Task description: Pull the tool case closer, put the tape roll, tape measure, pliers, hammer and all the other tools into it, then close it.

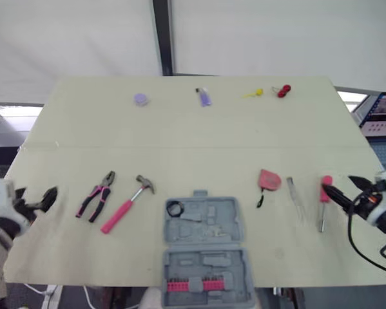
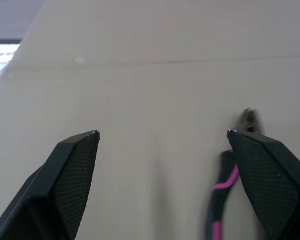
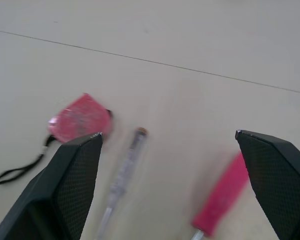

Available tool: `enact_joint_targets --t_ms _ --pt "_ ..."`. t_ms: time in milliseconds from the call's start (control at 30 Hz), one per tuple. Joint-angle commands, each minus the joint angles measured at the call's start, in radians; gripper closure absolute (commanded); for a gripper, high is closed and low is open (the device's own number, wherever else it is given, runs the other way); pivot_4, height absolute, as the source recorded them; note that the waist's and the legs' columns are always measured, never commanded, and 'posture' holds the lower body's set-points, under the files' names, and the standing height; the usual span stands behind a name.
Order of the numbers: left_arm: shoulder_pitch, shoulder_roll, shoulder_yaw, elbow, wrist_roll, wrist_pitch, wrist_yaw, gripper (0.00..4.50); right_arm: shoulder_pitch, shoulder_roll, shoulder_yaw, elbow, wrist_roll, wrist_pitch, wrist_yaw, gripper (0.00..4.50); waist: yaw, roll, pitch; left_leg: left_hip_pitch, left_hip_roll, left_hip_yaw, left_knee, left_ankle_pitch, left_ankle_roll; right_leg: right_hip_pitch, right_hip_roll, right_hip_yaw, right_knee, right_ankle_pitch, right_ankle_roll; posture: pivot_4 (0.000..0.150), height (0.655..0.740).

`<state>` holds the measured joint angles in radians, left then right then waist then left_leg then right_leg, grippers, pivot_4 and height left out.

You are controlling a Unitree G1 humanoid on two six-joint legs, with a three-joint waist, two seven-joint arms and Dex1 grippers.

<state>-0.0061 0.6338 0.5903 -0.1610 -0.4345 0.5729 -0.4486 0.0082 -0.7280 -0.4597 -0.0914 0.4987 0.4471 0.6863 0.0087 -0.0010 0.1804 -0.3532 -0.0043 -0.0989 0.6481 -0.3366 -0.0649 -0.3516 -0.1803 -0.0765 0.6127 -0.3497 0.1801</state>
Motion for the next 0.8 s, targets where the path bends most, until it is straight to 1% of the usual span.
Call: enact_joint_targets --t_ms 33,100,167,233,333,467,600,667,733,800 --pt "-0.064 0.022 -0.146 -0.143 -0.088 0.048 -0.114 0.13 0.005 0.043 0.034 -0.253 0.083 0.214 -0.151 0.0 0.003 0.0 0.0 0.0 0.0 0.0 0.0 0.0 0.0 0.0 0.0 0.0 0.0 0.0 0.0 0.15 0.74" --pt "-0.109 0.029 -0.245 -0.176 -0.094 0.037 -0.182 0.13 0.011 0.074 0.059 -0.351 0.107 0.319 -0.226 0.0 0.003 0.0 0.0 0.0 0.0 0.0 0.0 0.0 0.0 0.0 0.0 0.0 0.0 0.0 0.0 0.15 0.74" --pt "-0.152 0.056 -0.364 -0.197 -0.091 0.024 -0.286 0.13 0.04 0.081 0.108 -0.441 0.072 0.389 -0.29 0.0 0.004 0.0 0.0 0.0 0.0 0.0 0.0 0.0 0.0 -0.001 0.0 0.0 0.0 0.0 0.0 0.15 0.74" --pt "-0.189 0.079 -0.448 -0.194 -0.074 -0.006 -0.37 0.13 0.048 0.106 0.113 -0.492 0.077 0.452 -0.35 0.0 0.005 0.0 0.0 -0.001 0.0 0.0 0.0 0.0 0.0 -0.001 0.0 0.0 0.0 0.0 0.0 0.15 0.74" --pt "-0.257 0.073 -0.549 -0.152 -0.05 -0.062 -0.464 0.13 0.069 0.145 0.149 -0.547 0.107 0.535 -0.394 0.0 0.006 0.0 0.0 -0.001 0.0 0.0 -0.001 0.0 0.0 -0.001 0.0 0.0 0.0 0.0 0.0 0.15 0.74" --pt "-0.334 0.03 -0.681 -0.084 0.013 -0.177 -0.557 0.13 0.05 0.23 0.23 -0.534 0.037 0.574 -0.498 0.0 0.004 0.001 0.0 -0.001 0.0 0.0 -0.001 0.0 0.0 -0.001 0.001 0.0 0.0 0.0 0.0 0.15 0.74" --pt "-0.374 -0.001 -0.754 -0.041 0.063 -0.241 -0.594 0.13 0.018 0.272 0.297 -0.464 -0.05 0.556 -0.559 0.0 -0.004 0.001 0.0 -0.001 0.0 0.0 -0.001 0.0 0.0 -0.002 0.001 0.0 0.0 0.0 0.0 0.15 0.74" --pt "-0.381 -0.012 -0.765 -0.029 0.074 -0.252 -0.595 0.0 0.013 0.28 0.324 -0.435 -0.081 0.527 -0.558 0.53 -0.008 0.001 0.0 -0.001 0.0 0.0 -0.001 0.0 0.0 -0.002 0.001 0.0 0.0 0.0 0.0 0.15 0.74" --pt "-0.381 -0.019 -0.767 -0.026 0.078 -0.259 -0.594 0.0 0.008 0.289 0.341 -0.41 -0.109 0.499 -0.557 1.25 -0.01 0.001 0.0 -0.001 0.0 0.0 -0.001 0.0 0.0 -0.002 0.001 0.0 0.0 0.0 0.0 0.15 0.74" --pt "-0.379 -0.023 -0.768 -0.027 0.084 -0.263 -0.595 0.0 0.007 0.3 0.35 -0.399 -0.124 0.482 -0.552 1.25 -0.01 0.001 0.0 -0.001 0.0 0.0 -0.001 0.0 0.001 -0.002 0.001 0.0 0.001 0.0 0.0 0.15 0.74"
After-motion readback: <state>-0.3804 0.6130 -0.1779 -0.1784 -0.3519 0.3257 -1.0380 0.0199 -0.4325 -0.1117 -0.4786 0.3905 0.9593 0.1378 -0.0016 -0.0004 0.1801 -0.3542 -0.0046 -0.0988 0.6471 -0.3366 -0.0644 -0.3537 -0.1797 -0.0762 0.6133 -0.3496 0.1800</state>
